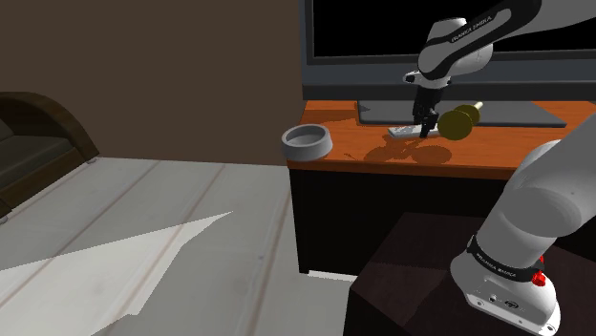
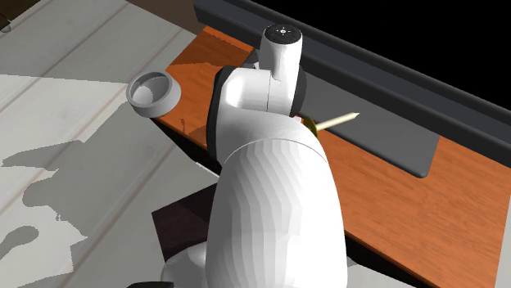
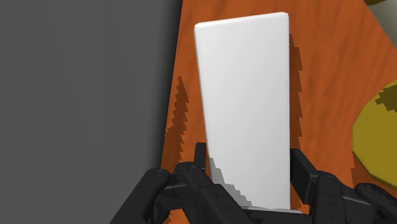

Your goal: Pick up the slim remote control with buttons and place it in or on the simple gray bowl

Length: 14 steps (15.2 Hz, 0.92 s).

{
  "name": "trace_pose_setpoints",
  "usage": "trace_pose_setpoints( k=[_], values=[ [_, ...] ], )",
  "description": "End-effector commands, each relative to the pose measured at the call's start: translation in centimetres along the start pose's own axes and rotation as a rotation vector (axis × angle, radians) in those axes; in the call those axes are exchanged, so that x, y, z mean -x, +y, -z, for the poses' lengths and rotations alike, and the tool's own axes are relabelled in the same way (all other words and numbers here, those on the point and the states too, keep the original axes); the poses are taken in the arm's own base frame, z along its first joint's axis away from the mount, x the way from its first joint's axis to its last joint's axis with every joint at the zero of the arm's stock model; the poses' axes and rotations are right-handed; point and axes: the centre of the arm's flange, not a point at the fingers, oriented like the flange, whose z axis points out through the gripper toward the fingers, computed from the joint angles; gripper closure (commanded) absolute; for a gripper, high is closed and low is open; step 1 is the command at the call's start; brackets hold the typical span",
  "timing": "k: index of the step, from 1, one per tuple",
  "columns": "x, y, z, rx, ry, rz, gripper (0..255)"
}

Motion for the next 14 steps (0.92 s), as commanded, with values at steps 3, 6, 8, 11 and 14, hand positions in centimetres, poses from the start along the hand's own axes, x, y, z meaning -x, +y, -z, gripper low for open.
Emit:
trace_pose_setpoints(
  k=[3, 6, 8, 11, 14],
  values=[
    [0.0, -0.1, -0.1, -0.003, -0.001, -0.001, 255],
    [0.0, 0.0, -0.1, -0.003, -0.001, -0.001, 255],
    [0.0, -0.1, 1.0, -0.003, -0.001, -0.001, 255],
    [0.0, -0.1, 2.6, -0.003, -0.001, -0.001, 255],
    [0.0, -0.1, 4.1, -0.003, -0.001, -0.001, 255]
  ],
)
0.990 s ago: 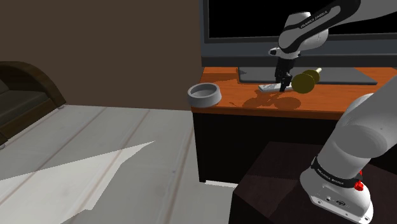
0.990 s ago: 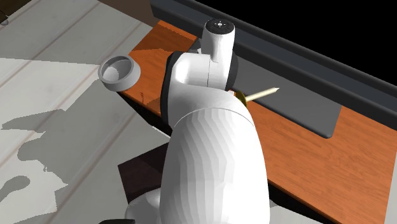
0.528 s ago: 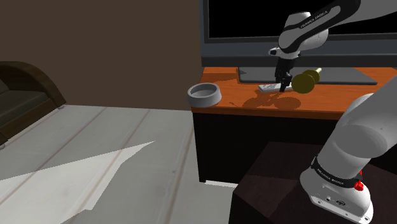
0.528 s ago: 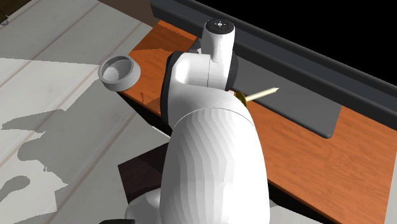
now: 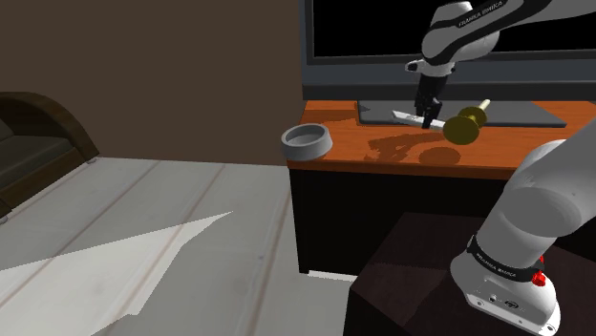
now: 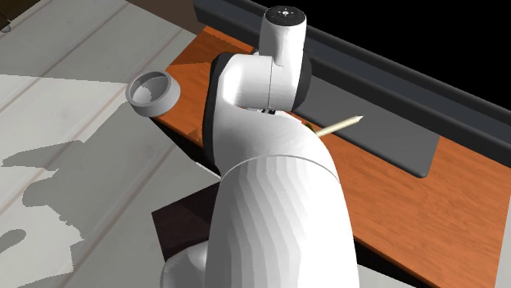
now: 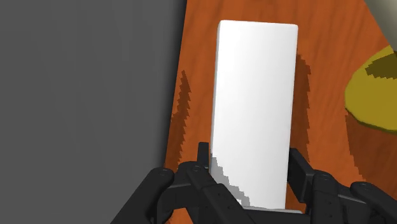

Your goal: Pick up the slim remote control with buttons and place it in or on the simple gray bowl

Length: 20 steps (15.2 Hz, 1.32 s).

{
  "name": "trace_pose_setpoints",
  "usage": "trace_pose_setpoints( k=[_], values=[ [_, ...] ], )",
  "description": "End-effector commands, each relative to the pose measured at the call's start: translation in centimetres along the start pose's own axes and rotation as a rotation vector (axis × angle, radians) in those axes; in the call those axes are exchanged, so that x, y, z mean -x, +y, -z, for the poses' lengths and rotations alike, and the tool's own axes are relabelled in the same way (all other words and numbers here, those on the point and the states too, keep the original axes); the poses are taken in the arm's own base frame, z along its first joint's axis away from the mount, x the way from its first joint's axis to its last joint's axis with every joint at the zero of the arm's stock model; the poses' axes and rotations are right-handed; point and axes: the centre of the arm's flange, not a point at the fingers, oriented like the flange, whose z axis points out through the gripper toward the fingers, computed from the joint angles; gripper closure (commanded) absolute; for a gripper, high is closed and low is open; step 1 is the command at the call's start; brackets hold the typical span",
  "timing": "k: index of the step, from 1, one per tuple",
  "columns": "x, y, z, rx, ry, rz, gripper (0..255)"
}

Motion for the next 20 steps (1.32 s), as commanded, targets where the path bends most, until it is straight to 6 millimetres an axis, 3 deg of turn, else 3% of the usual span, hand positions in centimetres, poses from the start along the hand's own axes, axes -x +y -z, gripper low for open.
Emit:
trace_pose_setpoints(
  k=[1, 17, 20],
  values=[
    [0.0, 0.0, 1.1, 0.001, 0.000, 0.000, 255],
    [0.1, -0.1, 9.3, 0.001, 0.000, 0.000, 255],
    [-3.8, -0.9, 9.3, 0.001, 0.000, 0.000, 255]
  ],
)
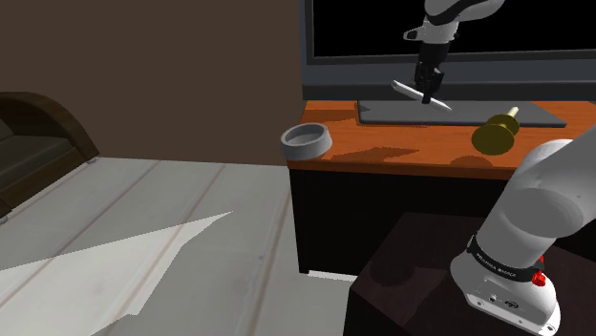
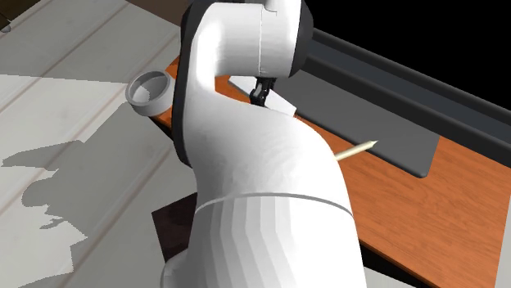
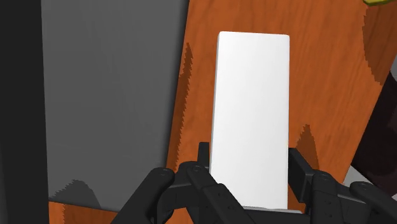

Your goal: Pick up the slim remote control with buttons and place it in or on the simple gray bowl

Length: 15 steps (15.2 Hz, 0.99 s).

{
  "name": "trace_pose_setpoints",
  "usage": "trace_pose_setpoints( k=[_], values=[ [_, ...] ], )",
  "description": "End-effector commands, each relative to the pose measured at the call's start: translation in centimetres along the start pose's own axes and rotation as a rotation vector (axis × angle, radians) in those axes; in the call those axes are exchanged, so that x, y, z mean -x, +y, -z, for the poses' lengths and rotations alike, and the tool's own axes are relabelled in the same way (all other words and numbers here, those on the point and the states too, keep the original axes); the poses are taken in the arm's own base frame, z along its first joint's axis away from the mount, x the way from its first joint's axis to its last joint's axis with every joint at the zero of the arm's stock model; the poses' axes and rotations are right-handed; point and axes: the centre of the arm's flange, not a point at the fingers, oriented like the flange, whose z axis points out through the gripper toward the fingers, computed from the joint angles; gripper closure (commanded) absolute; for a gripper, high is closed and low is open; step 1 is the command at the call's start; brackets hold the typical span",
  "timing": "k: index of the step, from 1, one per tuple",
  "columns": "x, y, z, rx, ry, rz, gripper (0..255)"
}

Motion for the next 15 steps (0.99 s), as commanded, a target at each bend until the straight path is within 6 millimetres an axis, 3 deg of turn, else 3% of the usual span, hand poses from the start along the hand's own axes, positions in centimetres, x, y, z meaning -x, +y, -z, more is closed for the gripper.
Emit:
trace_pose_setpoints(
  k=[1, 15],
  values=[
    [-2.7, -0.6, 0.2, 0.000, 0.000, -0.001, 255],
    [-20.8, -4.2, 0.3, 0.000, 0.000, -0.001, 255]
  ],
)
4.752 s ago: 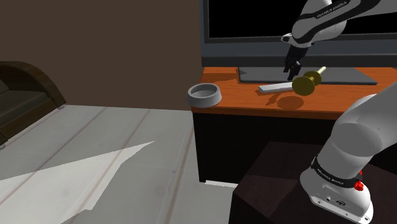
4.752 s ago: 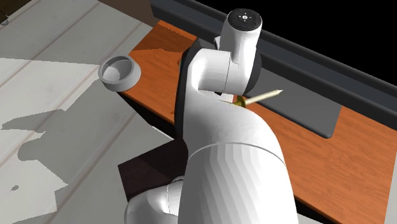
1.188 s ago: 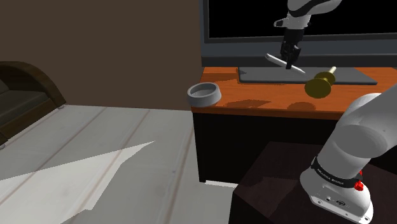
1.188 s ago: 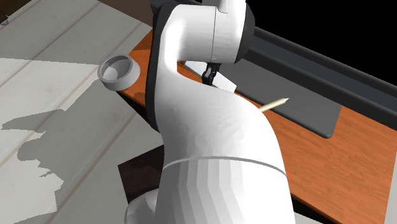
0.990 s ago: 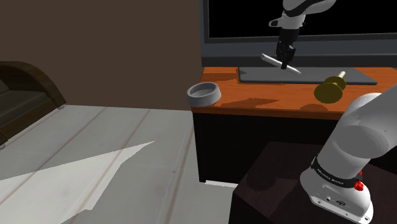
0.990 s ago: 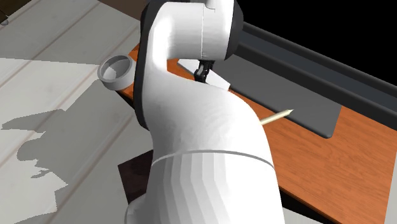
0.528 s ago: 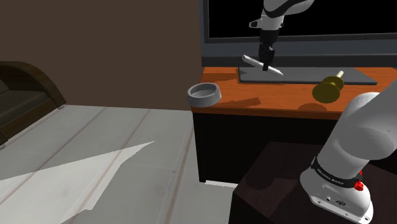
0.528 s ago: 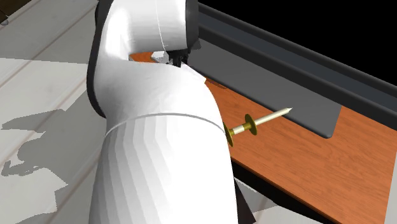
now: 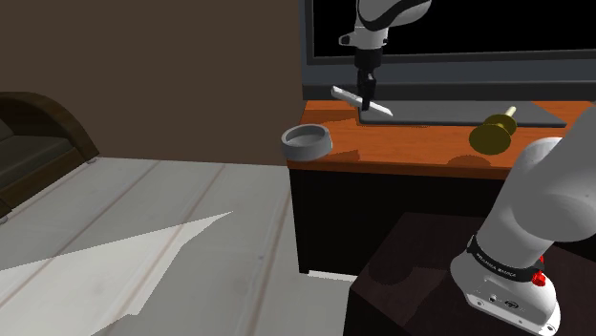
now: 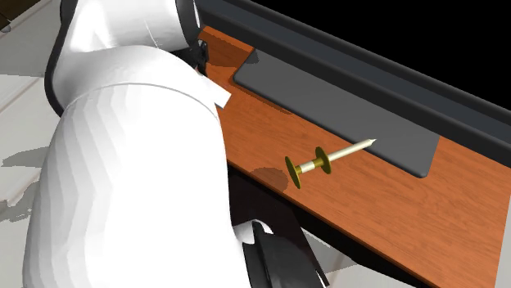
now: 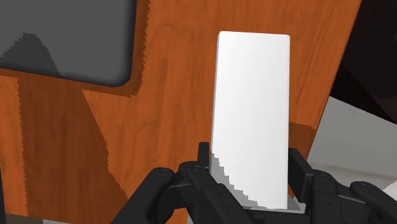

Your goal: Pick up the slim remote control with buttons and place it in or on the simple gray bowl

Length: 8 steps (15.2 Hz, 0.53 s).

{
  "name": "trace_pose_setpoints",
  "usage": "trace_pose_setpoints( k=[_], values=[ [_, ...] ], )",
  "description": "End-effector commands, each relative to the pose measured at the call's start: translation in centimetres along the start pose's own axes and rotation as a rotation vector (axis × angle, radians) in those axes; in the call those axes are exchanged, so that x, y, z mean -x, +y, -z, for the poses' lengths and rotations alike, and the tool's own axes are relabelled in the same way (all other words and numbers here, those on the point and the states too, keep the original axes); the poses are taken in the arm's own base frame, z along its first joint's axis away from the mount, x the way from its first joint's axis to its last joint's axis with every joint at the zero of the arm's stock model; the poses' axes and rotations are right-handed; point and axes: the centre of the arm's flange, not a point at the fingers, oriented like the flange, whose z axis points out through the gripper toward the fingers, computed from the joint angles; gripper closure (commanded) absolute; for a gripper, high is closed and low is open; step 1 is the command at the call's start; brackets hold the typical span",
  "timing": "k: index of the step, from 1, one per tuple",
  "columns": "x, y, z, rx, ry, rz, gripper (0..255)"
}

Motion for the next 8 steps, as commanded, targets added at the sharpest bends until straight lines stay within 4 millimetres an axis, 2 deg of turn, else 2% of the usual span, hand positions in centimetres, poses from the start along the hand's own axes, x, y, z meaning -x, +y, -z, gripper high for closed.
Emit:
trace_pose_setpoints(
  k=[1, 8],
  values=[
    [-2.5, -0.6, 0.1, 0.000, 0.001, -0.001, 255],
    [-11.6, -2.4, 0.1, 0.000, 0.001, -0.001, 255]
  ],
)
